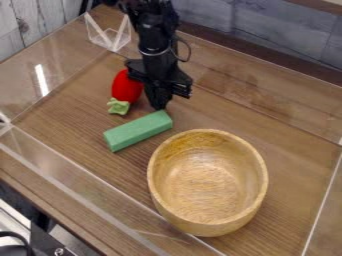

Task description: Remove the green stick from the brown bowl and put it on the table

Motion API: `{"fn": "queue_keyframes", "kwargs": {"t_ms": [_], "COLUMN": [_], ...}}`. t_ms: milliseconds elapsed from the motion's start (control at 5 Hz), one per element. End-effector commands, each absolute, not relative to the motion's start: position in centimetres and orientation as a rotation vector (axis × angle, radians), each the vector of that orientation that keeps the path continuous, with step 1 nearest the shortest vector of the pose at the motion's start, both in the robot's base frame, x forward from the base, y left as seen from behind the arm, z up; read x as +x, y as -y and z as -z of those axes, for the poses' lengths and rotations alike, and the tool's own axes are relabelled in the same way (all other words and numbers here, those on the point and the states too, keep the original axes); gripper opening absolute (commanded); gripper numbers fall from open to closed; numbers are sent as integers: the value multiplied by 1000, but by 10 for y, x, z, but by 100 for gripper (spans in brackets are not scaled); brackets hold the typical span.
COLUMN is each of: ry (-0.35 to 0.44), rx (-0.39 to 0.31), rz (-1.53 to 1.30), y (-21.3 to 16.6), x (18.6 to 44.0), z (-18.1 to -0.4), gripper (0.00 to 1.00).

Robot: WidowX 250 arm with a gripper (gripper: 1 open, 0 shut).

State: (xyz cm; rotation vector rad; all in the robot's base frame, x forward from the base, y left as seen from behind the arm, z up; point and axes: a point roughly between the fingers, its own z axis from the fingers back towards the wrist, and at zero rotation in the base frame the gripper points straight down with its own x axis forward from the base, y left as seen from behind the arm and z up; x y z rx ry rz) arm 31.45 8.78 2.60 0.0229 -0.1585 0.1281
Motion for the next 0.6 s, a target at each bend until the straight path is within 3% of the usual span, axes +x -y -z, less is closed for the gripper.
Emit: {"fn": "queue_keyframes", "kwargs": {"t_ms": [0,400], "ry": [239,282], "rx": [27,-9], "rz": [-118,-170], "y": [-99,-88], "x": [328,333], "z": [-63,-111], "gripper": [100,100]}}
